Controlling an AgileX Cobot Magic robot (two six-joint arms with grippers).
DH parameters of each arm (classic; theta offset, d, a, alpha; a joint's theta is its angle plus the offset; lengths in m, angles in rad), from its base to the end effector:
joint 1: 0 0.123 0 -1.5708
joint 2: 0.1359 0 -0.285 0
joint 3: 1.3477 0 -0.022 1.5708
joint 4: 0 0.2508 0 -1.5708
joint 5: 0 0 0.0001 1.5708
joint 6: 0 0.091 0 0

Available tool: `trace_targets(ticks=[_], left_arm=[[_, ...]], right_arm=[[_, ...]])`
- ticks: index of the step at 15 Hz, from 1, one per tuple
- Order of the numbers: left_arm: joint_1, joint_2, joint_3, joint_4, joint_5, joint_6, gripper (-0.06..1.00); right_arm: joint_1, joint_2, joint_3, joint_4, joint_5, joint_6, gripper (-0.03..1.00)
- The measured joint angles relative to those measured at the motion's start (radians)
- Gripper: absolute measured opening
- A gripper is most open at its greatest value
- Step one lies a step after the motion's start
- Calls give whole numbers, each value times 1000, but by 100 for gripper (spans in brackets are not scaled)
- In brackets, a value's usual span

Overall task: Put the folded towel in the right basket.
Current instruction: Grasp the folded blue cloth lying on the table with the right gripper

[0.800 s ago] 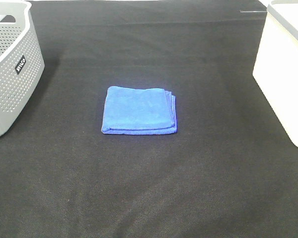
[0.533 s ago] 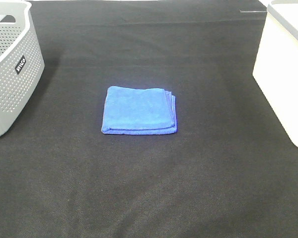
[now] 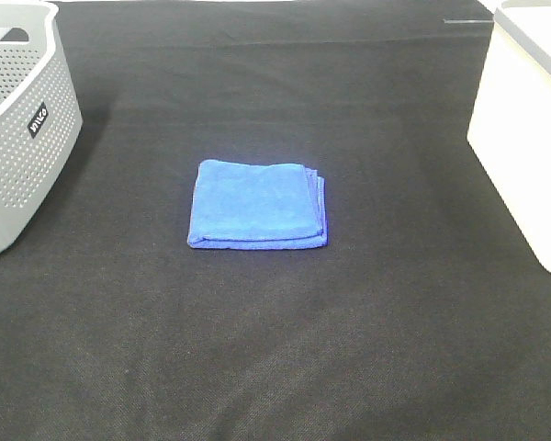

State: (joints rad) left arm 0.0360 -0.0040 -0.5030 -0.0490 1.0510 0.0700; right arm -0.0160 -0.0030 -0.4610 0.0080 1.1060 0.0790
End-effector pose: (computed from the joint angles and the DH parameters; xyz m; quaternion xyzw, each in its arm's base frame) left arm -0.0053 -0.0041 0.2790 0.0153 0.8485 0.0035 0.5290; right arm -0.0030 0.0007 0.2628 0.0413 0.8727 0.0193 0.4861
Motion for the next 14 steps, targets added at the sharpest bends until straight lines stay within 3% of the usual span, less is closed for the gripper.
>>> trace_targets(ticks=[14], left_arm=[[0, 0, 0, 0, 0, 0, 99]], right_arm=[[0, 0, 0, 0, -1, 0, 98]])
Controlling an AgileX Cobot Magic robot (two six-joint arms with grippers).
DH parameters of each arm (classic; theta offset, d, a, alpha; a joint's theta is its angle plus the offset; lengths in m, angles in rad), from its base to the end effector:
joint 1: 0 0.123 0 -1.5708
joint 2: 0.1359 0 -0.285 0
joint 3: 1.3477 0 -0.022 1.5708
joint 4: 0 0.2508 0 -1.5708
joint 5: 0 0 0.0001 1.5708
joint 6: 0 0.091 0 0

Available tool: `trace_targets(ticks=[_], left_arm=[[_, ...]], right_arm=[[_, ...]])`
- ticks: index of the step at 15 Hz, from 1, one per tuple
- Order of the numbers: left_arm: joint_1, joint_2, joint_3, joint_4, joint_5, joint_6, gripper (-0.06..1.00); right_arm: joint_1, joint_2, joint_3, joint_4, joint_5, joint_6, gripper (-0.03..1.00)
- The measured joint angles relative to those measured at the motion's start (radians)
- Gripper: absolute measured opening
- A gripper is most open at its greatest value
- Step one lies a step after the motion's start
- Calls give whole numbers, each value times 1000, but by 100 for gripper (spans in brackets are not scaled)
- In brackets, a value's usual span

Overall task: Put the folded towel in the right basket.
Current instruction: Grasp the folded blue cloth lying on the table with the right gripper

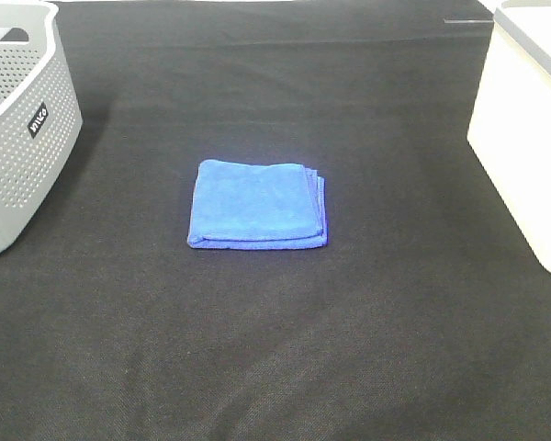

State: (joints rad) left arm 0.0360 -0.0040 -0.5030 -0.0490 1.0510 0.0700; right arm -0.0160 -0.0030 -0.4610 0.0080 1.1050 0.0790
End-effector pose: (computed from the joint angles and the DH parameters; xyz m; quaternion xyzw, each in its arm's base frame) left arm -0.0053 -0.0041 0.2790 0.0153 0.8485 0.0035 0.5290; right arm -0.0030 0.0007 0.2629 0.0413 0.8725 0.0193 0.4865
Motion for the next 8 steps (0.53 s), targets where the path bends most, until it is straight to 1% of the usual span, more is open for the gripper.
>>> trace_targets(ticks=[3, 6, 8], left_arm=[[0, 0, 0, 0, 0, 0, 99], [0, 0, 0, 0, 0, 0, 99], [0, 0, 0, 0, 0, 0, 99]], right_arm=[[0, 0, 0, 0, 0, -6, 98], [0, 0, 3, 5, 0, -79, 98], [0, 0, 5, 11, 0, -93, 98]])
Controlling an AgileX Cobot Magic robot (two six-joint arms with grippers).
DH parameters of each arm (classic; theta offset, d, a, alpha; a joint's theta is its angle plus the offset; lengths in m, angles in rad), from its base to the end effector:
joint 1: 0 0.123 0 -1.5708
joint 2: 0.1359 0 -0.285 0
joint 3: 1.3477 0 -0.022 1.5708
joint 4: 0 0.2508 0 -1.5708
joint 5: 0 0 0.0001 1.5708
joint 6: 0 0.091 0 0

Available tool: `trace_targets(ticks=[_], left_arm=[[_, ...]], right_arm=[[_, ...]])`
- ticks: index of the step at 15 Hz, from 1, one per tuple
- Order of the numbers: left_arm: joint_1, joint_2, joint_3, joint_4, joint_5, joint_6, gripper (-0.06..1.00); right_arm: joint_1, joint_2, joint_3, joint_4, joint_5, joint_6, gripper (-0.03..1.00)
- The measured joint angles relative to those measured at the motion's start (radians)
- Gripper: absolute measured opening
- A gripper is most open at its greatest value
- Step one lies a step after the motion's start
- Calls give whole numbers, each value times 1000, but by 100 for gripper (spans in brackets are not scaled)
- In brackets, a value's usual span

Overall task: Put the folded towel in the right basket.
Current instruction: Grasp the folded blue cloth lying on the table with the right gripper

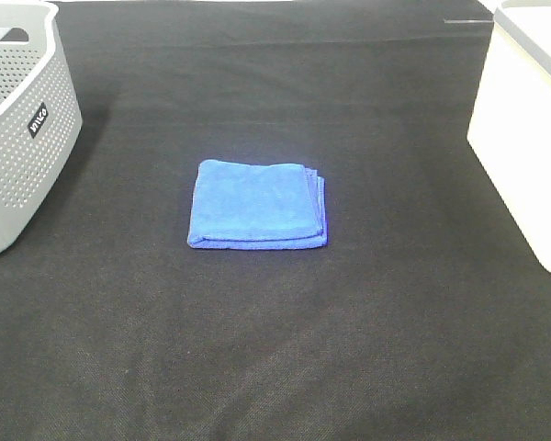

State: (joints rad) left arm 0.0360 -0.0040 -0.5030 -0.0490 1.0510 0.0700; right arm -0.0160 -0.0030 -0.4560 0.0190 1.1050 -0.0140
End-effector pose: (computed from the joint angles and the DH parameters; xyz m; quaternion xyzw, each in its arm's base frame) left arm -0.0053 -0.0041 0.2790 0.0153 0.8485 0.0035 0.5290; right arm -0.0025 0.0016 0.2615 0.0005 0.8747 0.0022 0.4847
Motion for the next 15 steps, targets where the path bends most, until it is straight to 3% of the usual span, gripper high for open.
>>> trace_targets(ticks=[15], left_arm=[[0, 0, 0, 0, 0, 0, 99]], right_arm=[[0, 0, 0, 1, 0, -11, 98]])
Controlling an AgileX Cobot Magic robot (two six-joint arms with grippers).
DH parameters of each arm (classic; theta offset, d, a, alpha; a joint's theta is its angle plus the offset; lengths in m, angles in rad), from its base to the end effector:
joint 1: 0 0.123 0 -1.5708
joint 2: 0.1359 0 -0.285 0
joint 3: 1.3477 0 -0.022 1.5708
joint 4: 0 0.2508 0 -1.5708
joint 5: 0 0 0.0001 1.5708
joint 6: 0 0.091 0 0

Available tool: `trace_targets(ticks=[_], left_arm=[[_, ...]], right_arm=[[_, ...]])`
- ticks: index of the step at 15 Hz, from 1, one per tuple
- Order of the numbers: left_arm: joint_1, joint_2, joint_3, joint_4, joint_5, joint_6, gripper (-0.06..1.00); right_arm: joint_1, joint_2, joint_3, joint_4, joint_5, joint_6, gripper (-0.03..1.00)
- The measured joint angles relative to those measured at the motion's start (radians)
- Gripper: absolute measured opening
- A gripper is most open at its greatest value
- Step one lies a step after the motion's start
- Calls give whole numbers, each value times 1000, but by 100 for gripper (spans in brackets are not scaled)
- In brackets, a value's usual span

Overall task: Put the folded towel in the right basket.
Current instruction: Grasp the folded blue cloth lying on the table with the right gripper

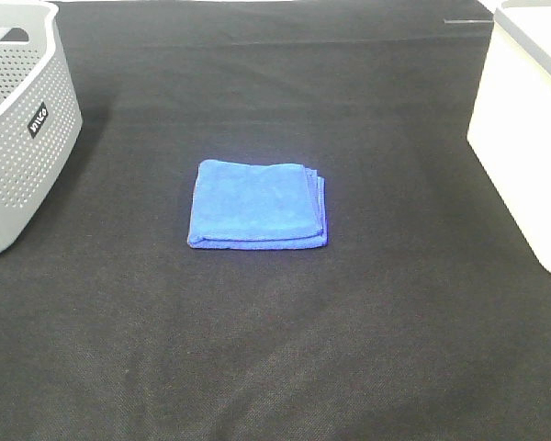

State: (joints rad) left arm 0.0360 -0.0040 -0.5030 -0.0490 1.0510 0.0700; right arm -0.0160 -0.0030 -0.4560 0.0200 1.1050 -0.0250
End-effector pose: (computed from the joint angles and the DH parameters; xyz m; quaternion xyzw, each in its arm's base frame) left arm -0.0053 -0.0041 0.2790 0.0153 0.8485 0.0035 0.5290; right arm -0.0025 0.0017 0.2615 -0.0043 0.8746 0.0001 0.4848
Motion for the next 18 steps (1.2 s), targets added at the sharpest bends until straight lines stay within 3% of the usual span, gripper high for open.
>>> trace_targets(ticks=[3, 5, 7, 10, 12, 15, 18], left_arm=[[0, 0, 0, 0, 0, 0, 99], [0, 0, 0, 0, 0, 0, 99], [0, 0, 0, 0, 0, 0, 99], [0, 0, 0, 0, 0, 0, 99], [0, 0, 0, 0, 0, 0, 99], [0, 0, 0, 0, 0, 0, 99], [0, 0, 0, 0, 0, 0, 99]], right_arm=[[0, 27, -6, 2, 0, -1, 98], [0, 245, -99, 41, -7, -11, 98], [0, 607, -346, 86, 40, -21, 98], [0, 975, -700, 135, 103, -21, 98], [0, 1156, -864, 234, 103, -28, 98], [40, 1393, -953, 481, 99, -101, 98], [168, 1659, -958, 518, -22, -114, 98]])
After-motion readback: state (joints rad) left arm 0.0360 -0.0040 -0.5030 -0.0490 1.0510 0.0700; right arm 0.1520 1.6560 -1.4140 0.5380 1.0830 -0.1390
